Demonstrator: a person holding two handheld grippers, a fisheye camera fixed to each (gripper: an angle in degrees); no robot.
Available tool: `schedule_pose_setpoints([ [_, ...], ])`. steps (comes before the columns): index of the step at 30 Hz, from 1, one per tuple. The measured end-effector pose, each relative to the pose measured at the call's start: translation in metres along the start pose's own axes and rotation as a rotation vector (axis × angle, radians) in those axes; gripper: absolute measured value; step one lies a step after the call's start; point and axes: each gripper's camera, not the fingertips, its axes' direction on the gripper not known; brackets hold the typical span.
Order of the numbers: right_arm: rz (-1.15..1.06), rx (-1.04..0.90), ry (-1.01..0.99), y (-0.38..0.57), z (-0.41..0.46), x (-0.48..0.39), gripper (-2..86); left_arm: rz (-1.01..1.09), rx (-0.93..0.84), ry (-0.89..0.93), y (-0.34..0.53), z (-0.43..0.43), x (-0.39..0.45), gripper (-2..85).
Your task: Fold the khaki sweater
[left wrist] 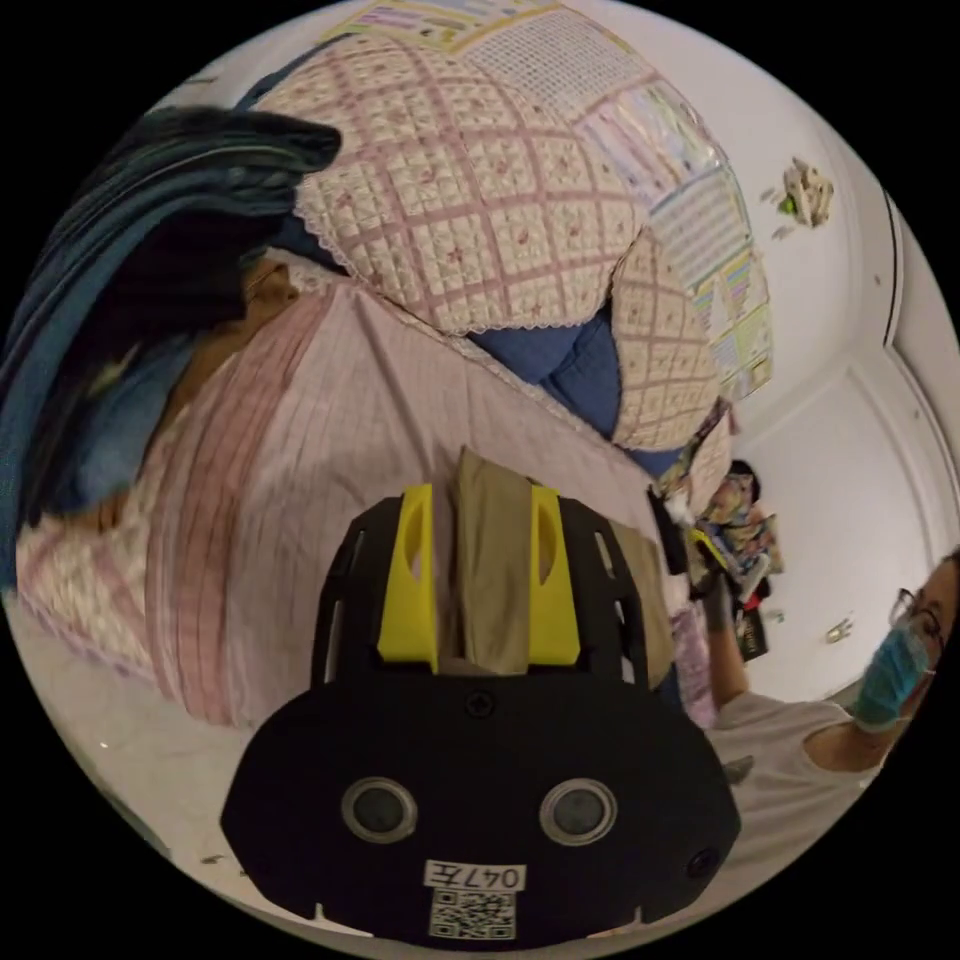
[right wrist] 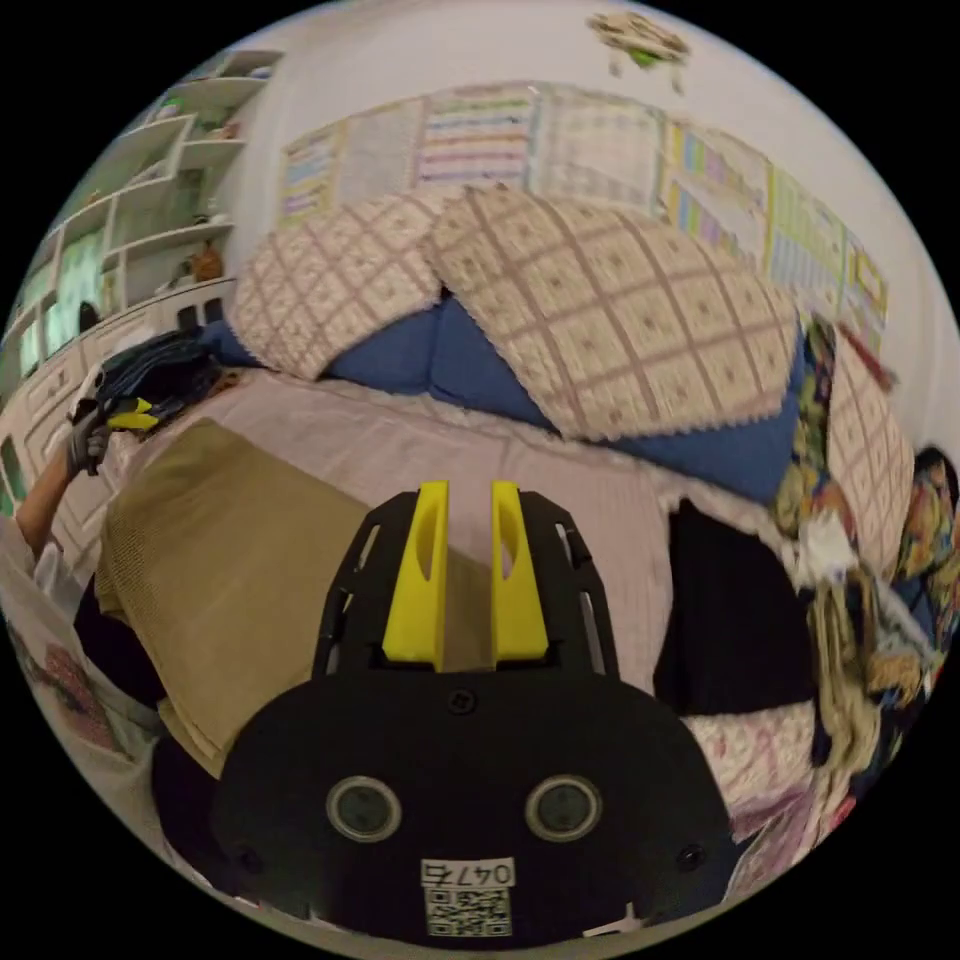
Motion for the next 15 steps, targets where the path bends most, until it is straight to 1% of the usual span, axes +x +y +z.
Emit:
schedule_pose_setpoints([
  [1,-0.059,0.086,-0.013,-0.012,-0.009,-0.039,2.0,-0.018,0.006,0.023,0.018,-0.016,-0.002,15.9],
  [2,-0.095,0.168,-0.06,-0.024,-0.015,-0.077,1.6,-0.054,0.013,0.06,0.059,-0.044,-0.006,17.2],
  [3,-0.106,0.199,-0.104,-0.03,-0.017,-0.094,1.4,-0.1,0.024,0.083,0.104,-0.066,-0.008,18.2],
  [4,-0.134,0.231,-0.213,-0.042,-0.017,-0.128,1.0,-0.126,0.029,0.093,0.127,-0.074,-0.01,18.6],
  [5,-0.16,0.221,-0.317,-0.056,-0.012,-0.162,0.7,-0.195,0.04,0.112,0.173,-0.086,-0.016,19.5],
  [6,-0.172,0.206,-0.363,-0.063,-0.008,-0.178,0.5,-0.266,0.053,0.147,0.217,-0.094,-0.025,19.8],
  [8,-0.244,0.148,-0.503,-0.085,0.008,-0.245,-0.3,-0.366,0.053,0.226,0.271,-0.098,-0.043,20.0],
  [9,-0.258,0.133,-0.527,-0.089,0.012,-0.261,-0.6,-0.418,0.054,0.285,0.297,-0.096,-0.054,20.0],
  [10,-0.271,0.101,-0.564,-0.096,0.02,-0.292,-0.6,-0.441,0.048,0.313,0.307,-0.093,-0.06,20.0],
  [12,-0.269,0.03,-0.666,-0.104,0.031,-0.337,-0.1,-0.5,0.035,0.437,0.33,-0.083,-0.074,19.8],
  [14,-0.351,-0.077,-0.87,-0.107,0.036,-0.406,3.0,-0.52,0.056,0.519,0.335,-0.083,-0.079,19.6],
  [15,-0.384,-0.1,-0.884,-0.106,0.035,-0.426,4.4,-0.535,0.09,0.566,0.338,-0.088,-0.082,19.5],
])
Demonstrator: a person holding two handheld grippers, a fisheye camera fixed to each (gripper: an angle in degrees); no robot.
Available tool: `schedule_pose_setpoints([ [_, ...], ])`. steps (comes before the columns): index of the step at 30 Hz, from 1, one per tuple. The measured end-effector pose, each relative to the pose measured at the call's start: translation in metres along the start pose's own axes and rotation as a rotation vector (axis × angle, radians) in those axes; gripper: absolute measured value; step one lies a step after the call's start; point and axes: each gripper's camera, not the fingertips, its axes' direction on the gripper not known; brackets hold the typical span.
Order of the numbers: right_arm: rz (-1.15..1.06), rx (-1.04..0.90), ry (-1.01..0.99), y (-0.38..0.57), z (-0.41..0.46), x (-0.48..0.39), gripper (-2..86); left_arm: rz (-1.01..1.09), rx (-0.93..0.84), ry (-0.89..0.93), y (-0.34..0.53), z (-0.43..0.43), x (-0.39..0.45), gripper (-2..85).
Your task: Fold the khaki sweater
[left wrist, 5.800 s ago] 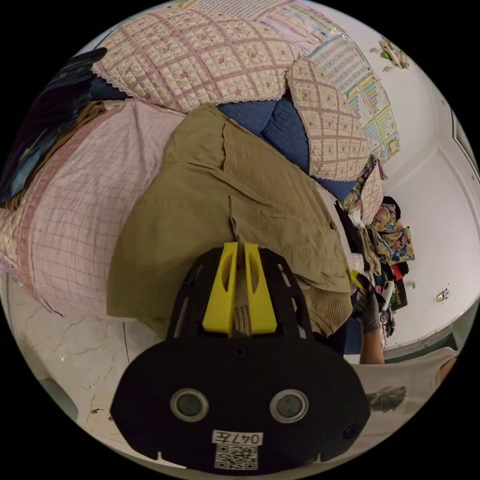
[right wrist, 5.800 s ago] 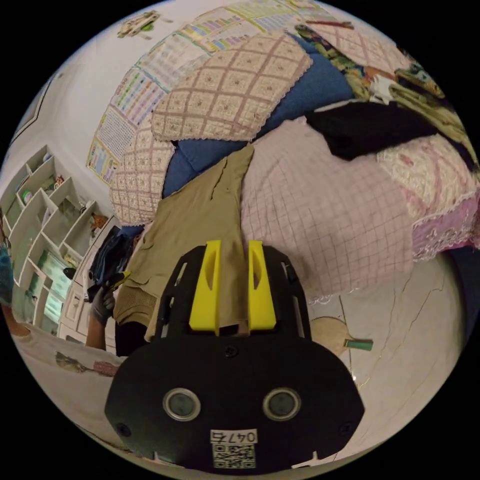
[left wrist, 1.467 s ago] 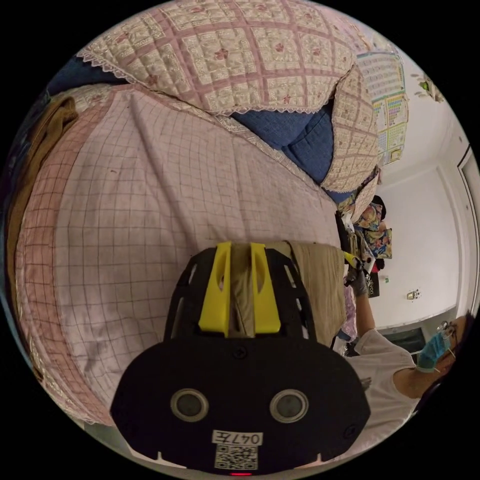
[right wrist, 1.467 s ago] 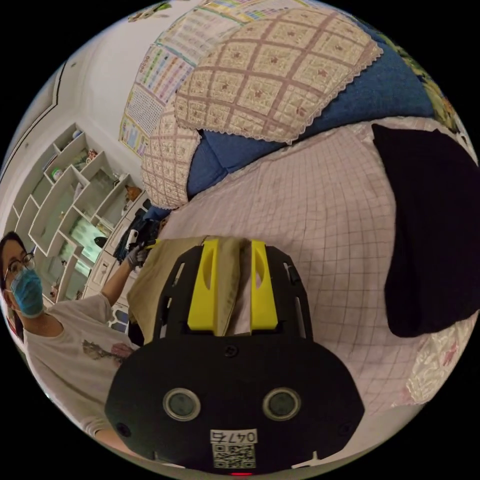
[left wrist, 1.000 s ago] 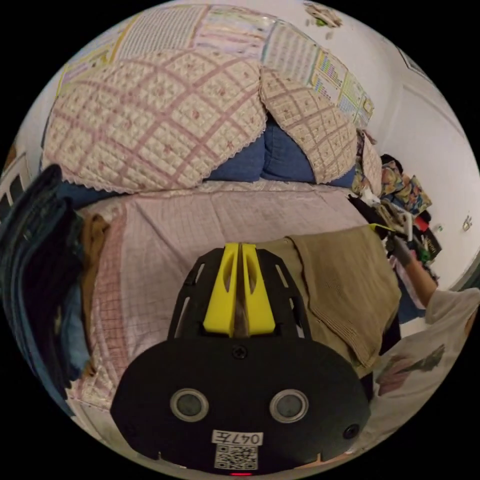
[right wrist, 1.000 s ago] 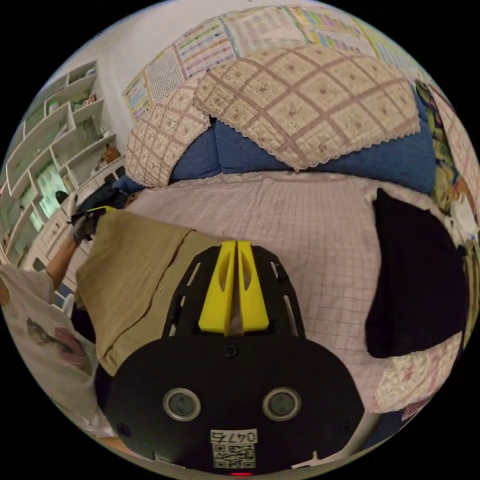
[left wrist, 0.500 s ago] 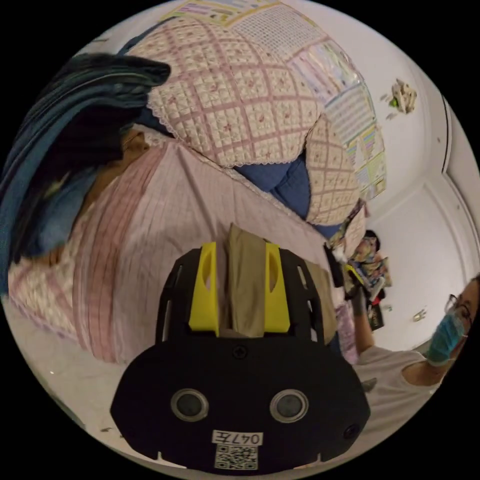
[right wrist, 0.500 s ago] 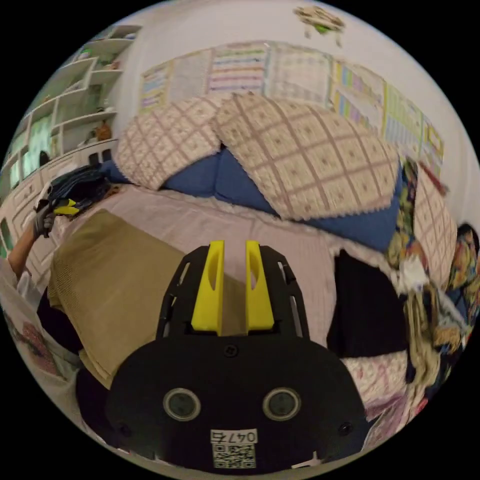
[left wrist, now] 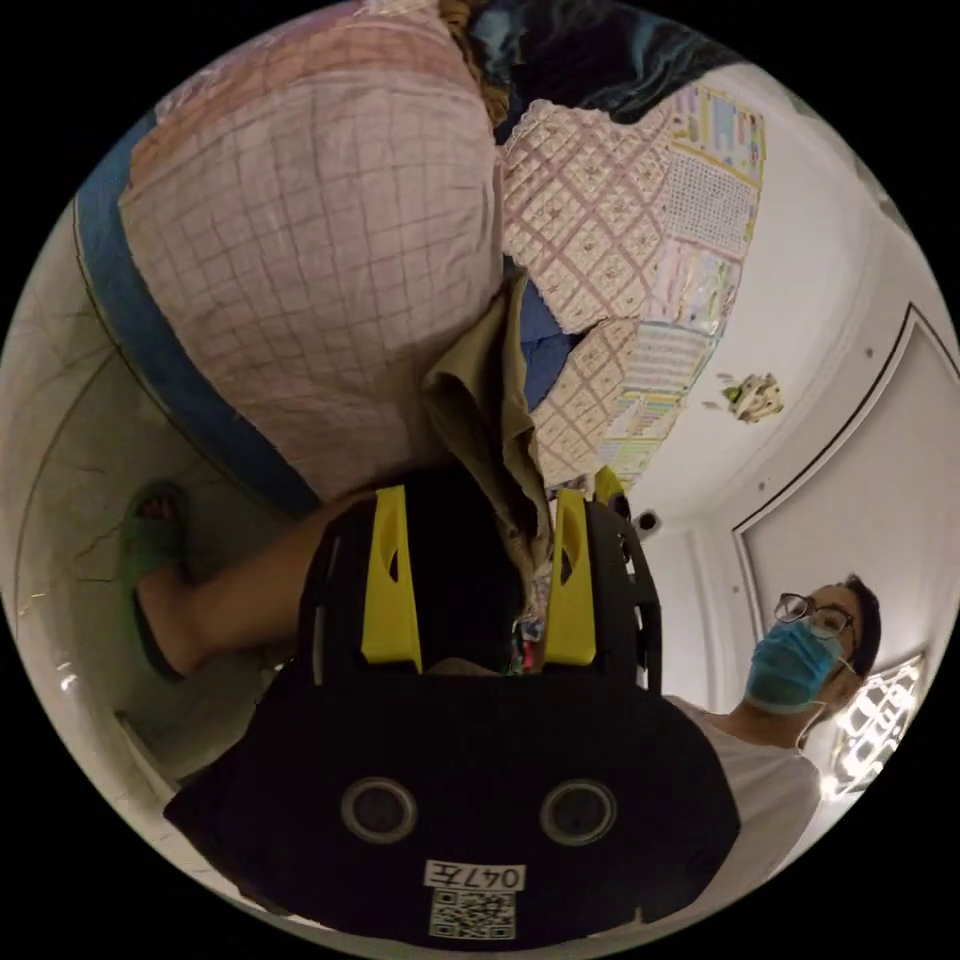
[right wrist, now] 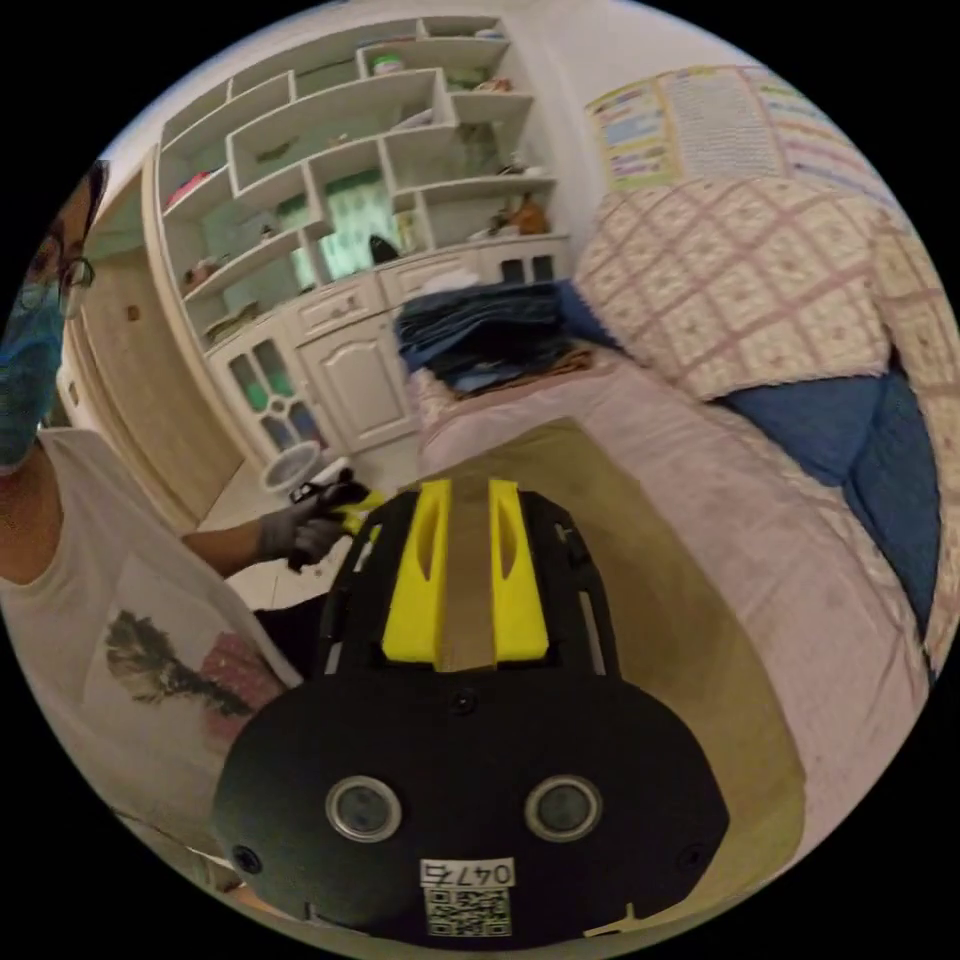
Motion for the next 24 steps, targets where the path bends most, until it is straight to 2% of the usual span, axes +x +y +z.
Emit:
schedule_pose_setpoints([
  [1,-0.057,-0.063,0.005,-0.011,0.027,-0.029,7.2,-0.001,0.013,0.023,0.001,-0.004,0.001,19.5],
  [5,-0.316,-0.228,0.135,-0.032,0.112,-0.13,9.7,0.009,0.043,0.111,0.003,-0.025,0.008,19.4],
  [8,-0.407,-0.303,0.223,-0.043,0.161,-0.176,11.4,0.04,0.032,0.167,0.0,-0.033,0.019,19.0],
  [14,-0.537,-0.434,0.424,-0.063,0.242,-0.227,11.3,0.085,0.06,0.347,-0.006,-0.051,0.055,15.0],
  [19,-0.613,-0.475,0.564,-0.069,0.289,-0.256,10.3,0.151,0.046,0.359,-0.017,-0.056,0.109,8.5],
  [24,-0.7,-0.443,0.79,-0.066,0.321,-0.274,5.0,0.202,0.025,0.323,-0.029,-0.062,0.177,4.9],
])
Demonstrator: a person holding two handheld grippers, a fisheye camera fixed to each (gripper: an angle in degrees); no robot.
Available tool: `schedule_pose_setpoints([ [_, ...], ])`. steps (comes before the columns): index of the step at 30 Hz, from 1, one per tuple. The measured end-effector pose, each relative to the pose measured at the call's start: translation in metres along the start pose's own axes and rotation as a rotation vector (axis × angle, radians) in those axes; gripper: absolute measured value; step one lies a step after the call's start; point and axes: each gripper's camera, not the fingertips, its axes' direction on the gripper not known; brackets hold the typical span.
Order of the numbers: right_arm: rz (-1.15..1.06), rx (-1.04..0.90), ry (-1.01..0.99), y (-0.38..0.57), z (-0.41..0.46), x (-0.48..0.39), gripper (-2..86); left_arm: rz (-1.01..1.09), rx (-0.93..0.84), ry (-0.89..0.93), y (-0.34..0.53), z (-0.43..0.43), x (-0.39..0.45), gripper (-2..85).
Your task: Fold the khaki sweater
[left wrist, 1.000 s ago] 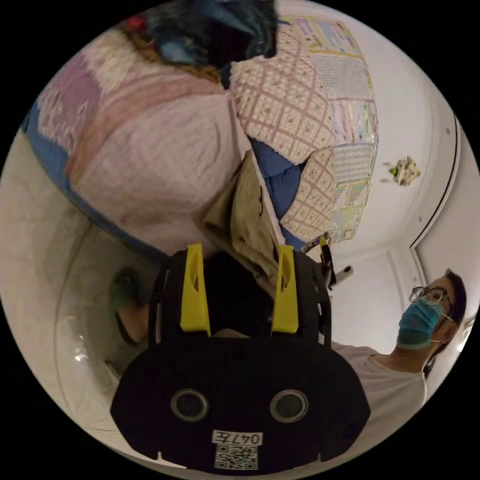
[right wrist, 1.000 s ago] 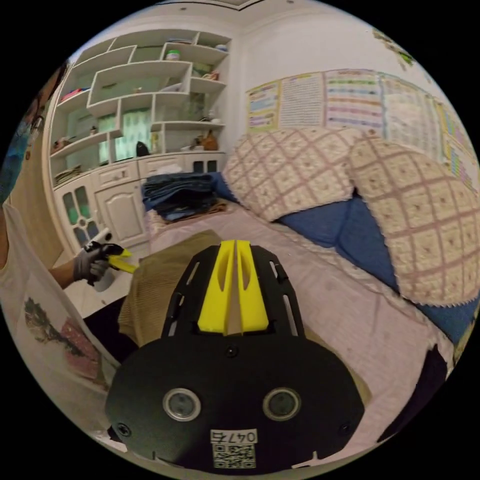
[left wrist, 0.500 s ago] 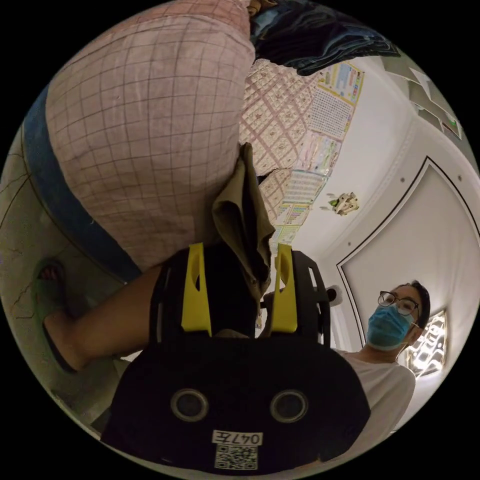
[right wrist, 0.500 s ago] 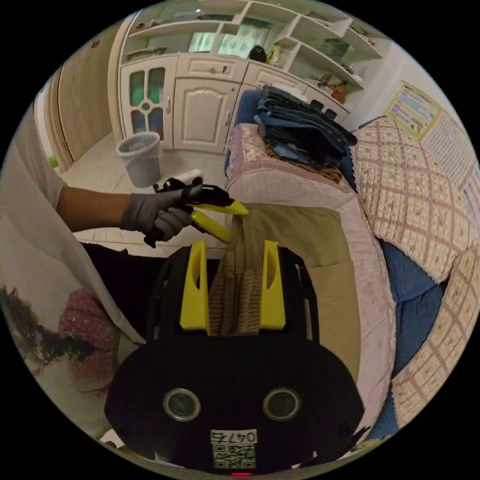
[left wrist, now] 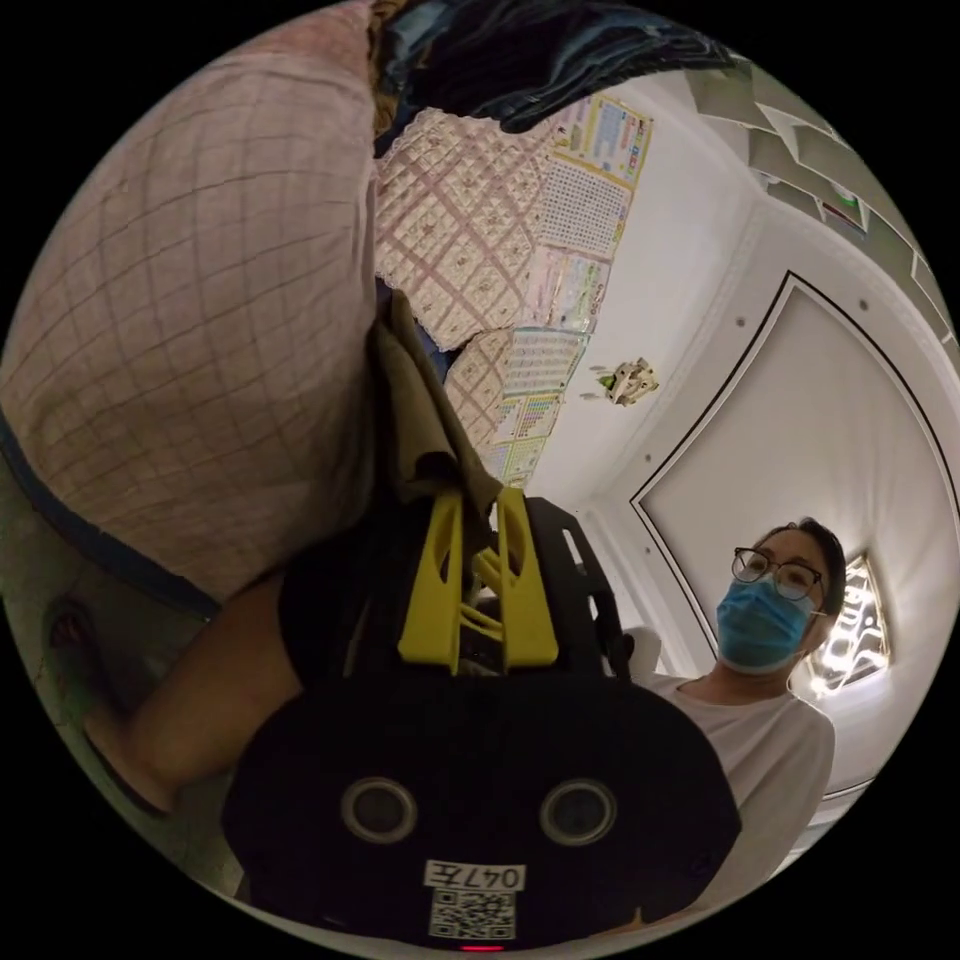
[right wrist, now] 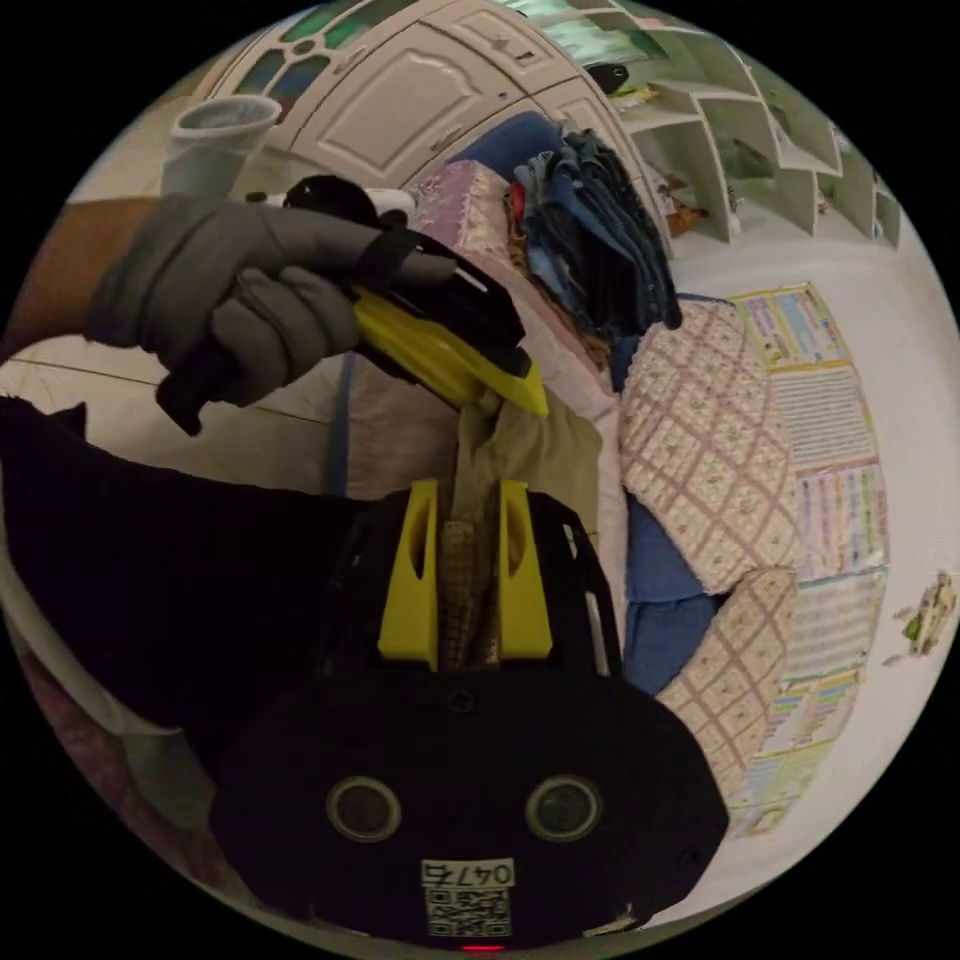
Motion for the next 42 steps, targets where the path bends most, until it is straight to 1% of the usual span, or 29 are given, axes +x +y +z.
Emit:
schedule_pose_setpoints([
  [1,0.03,0.019,0.038,-0.002,-0.001,0.001,3.8,0.008,0.0,0.008,-0.002,0.002,0.006,5.1],
  [2,0.092,0.04,0.007,-0.002,-0.002,0.008,3.0,0.017,0.003,0.029,-0.007,0.003,0.016,5.5],
  [3,0.132,0.053,-0.029,-0.001,-0.002,0.013,2.8,0.015,0.012,0.036,-0.012,0.002,0.022,7.6],
  [4,0.229,0.082,-0.103,0.003,-0.001,0.027,2.3,0.007,0.016,0.037,-0.014,0.001,0.023,8.7],
  [5,0.324,0.107,-0.167,0.008,0.001,0.042,2.0,-0.025,0.019,0.027,-0.017,-0.003,0.022,12.8],
  [6,0.366,0.118,-0.196,0.011,0.002,0.049,1.9,-0.053,0.021,0.007,-0.017,-0.005,0.02,15.6],
  [8,0.493,0.161,-0.279,0.021,0.009,0.07,1.7,-0.082,0.051,-0.033,-0.014,-0.006,0.018,18.2],
  [11,0.583,0.189,-0.384,0.031,0.022,0.086,1.7,-0.099,0.078,-0.047,-0.028,0.008,0.013,23.4],
  [14,0.597,0.201,-0.445,0.035,0.036,0.09,2.2,-0.071,0.086,-0.013,-0.061,0.034,0.013,24.3],
  [16,0.542,0.187,-0.464,0.032,0.044,0.087,3.1,-0.045,0.054,-0.026,-0.084,0.056,0.017,23.2],
  [17,0.476,0.165,-0.505,0.027,0.052,0.083,4.0,-0.026,0.032,-0.068,-0.1,0.069,0.019,20.6],
  [18,0.453,0.151,-0.53,0.025,0.056,0.081,4.5,-0.009,0.01,-0.142,-0.115,0.081,0.02,16.3],
  [19,0.42,0.123,-0.587,0.023,0.063,0.079,5.4,0.002,-0.002,-0.178,-0.123,0.086,0.02,13.6],
  [20,0.392,0.123,-0.646,0.025,0.067,0.081,5.9,0.029,-0.012,-0.237,-0.135,0.093,0.02,8.2],
  [21,0.392,0.137,-0.669,0.028,0.067,0.084,5.5,0.049,-0.012,-0.28,-0.146,0.099,0.019,5.9],
  [22,0.419,0.191,-0.701,0.04,0.066,0.095,4.7,0.058,-0.014,-0.295,-0.151,0.103,0.019,4.8],
  [24,0.513,0.277,-0.736,0.065,0.069,0.121,2.3,0.082,-0.014,-0.361,-0.171,0.112,0.019,1.8],
  [26,0.684,0.339,-0.758,0.105,0.09,0.163,-0.2,0.095,-0.014,-0.381,-0.185,0.119,0.015,0.6],
  [27,0.72,0.33,-0.744,0.114,0.098,0.172,-0.5,0.101,-0.011,-0.378,-0.195,0.124,0.011,0.2],
  [29,0.802,0.18,-0.637,0.135,0.138,0.198,-1.1,0.117,-0.008,-0.375,-0.211,0.133,0.007,-0.2],
  [32,0.808,0.044,-0.549,0.142,0.186,0.214,-1.2,0.145,-0.013,-0.387,-0.24,0.15,0.003,-0.4],
  [37,0.817,-0.003,-0.538,0.139,0.234,0.22,-1.2,0.18,-0.032,-0.392,-0.29,0.18,-0.007,-0.6],
  [40,0.779,-0.124,-0.542,0.137,0.265,0.211,-1.2,0.186,-0.036,-0.388,-0.321,0.197,-0.019,-0.5],
  [42,0.771,-0.134,-0.533,0.14,0.272,0.206,-1.2,0.192,-0.041,-0.389,-0.346,0.211,-0.031,-0.5],
])
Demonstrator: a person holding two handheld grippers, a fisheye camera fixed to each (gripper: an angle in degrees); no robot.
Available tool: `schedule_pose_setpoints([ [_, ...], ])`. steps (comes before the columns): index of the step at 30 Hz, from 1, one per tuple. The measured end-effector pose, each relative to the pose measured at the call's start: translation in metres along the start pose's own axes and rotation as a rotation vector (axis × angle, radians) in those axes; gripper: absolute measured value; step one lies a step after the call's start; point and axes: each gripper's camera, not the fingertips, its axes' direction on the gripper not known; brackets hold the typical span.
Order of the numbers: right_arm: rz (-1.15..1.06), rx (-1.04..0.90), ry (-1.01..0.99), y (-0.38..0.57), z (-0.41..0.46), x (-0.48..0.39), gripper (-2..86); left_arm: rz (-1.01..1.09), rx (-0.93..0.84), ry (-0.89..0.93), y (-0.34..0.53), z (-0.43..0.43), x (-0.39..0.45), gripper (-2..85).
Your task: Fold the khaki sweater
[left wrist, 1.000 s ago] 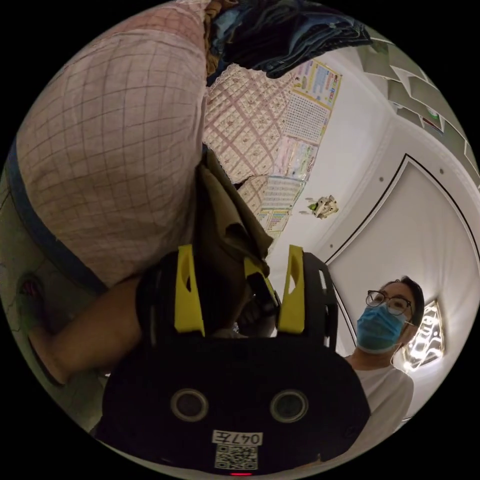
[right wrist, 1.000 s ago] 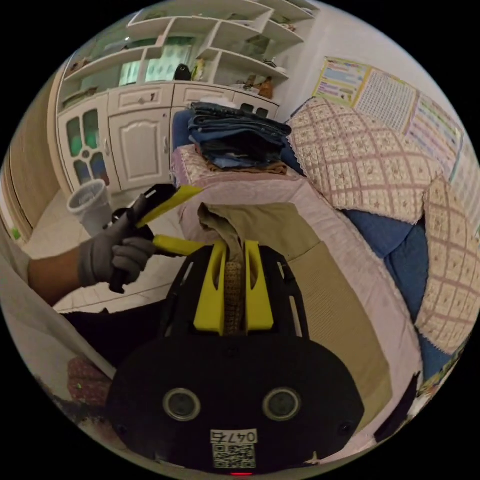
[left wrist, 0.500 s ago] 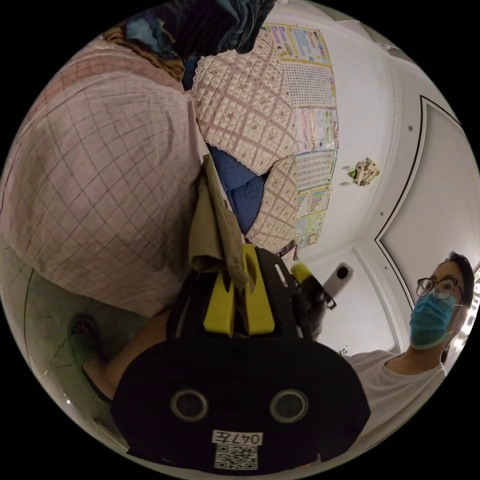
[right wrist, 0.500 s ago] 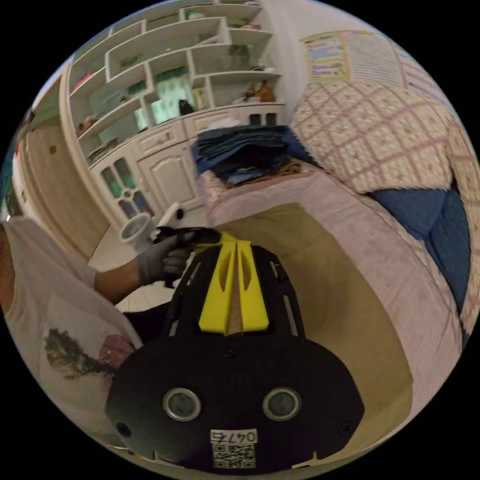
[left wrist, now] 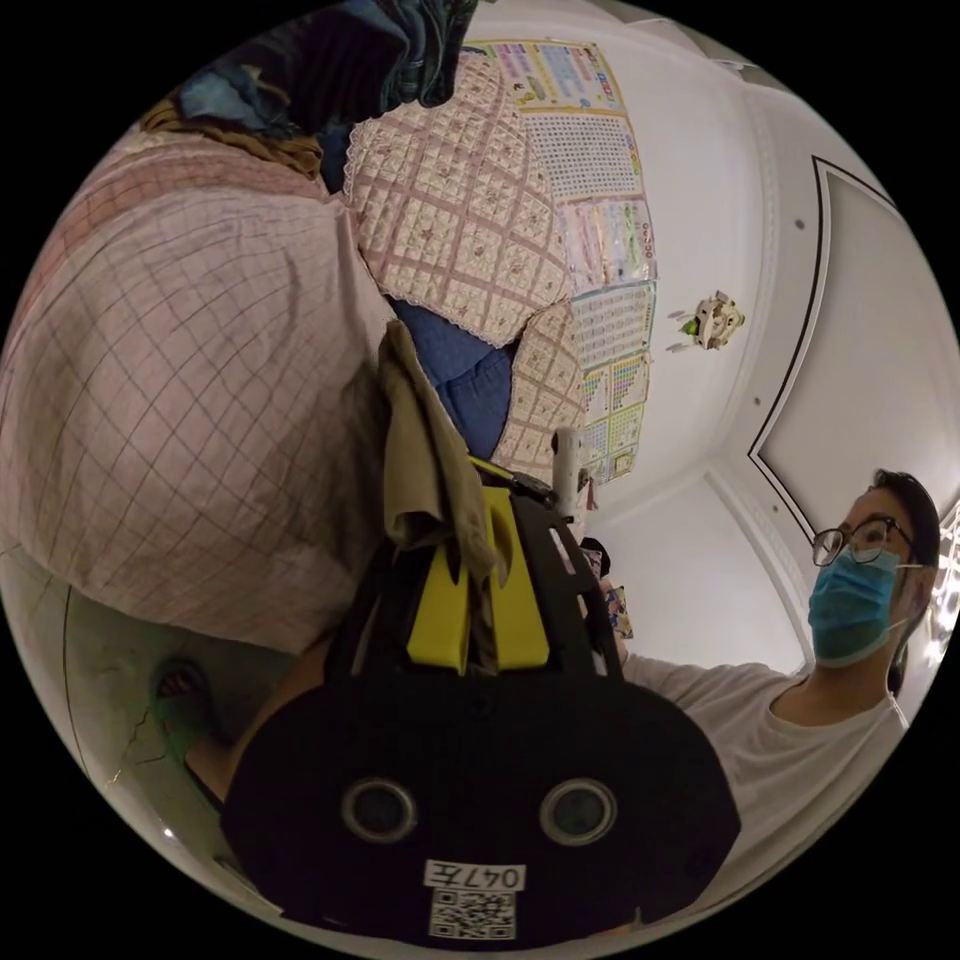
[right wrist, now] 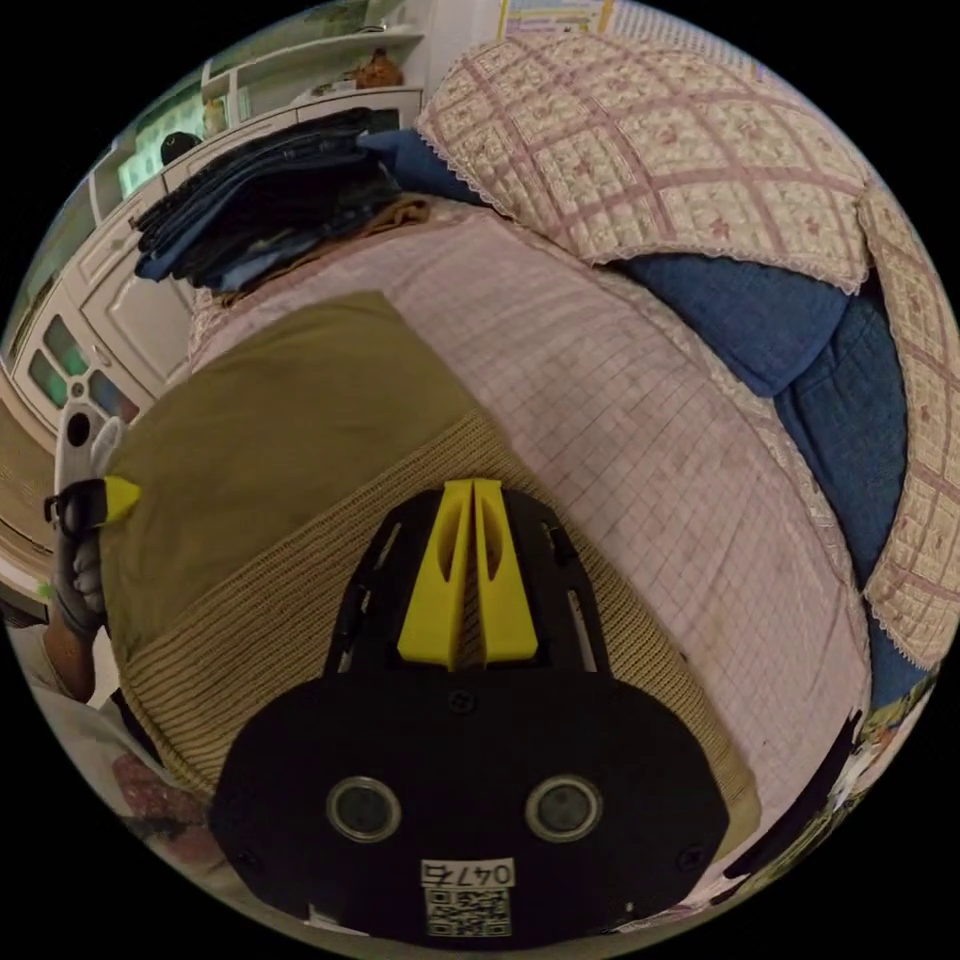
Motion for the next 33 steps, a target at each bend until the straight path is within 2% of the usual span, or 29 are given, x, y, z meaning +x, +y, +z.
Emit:
schedule_pose_setpoints([
  [3,0.006,0.007,0.001,0.008,-0.015,0.004,-1.3,0.016,-0.01,0.003,-0.031,0.021,-0.009,-0.4],
  [5,-0.049,0.07,-0.065,0.03,-0.043,-0.004,-1.3,0.026,-0.019,-0.005,-0.05,0.035,-0.014,-0.5],
  [11,-0.144,0.046,-0.125,0.087,-0.063,-0.033,-1.2,0.049,-0.039,-0.017,-0.112,0.085,-0.031,-0.9],
  [17,-0.102,0.071,-0.147,0.112,-0.077,-0.021,-1.2,0.057,-0.064,-0.046,-0.173,0.143,-0.037,-0.9],
  [21,-0.135,0.099,-0.225,0.144,-0.1,-0.025,-1.2,0.122,-0.089,-0.112,-0.21,0.19,-0.019,-0.9],
  [25,-0.09,0.159,-0.143,0.18,-0.115,-0.026,-1.2,0.172,-0.107,-0.15,-0.239,0.236,-0.002,-0.9],
  [29,-0.029,0.234,-0.227,0.212,-0.13,-0.013,-1.2,0.246,-0.139,-0.236,-0.267,0.295,0.031,-0.9],
  [33,-0.05,0.205,-0.269,0.235,-0.129,-0.012,-1.3,0.314,-0.175,-0.279,-0.288,0.36,0.062,-0.9],
])
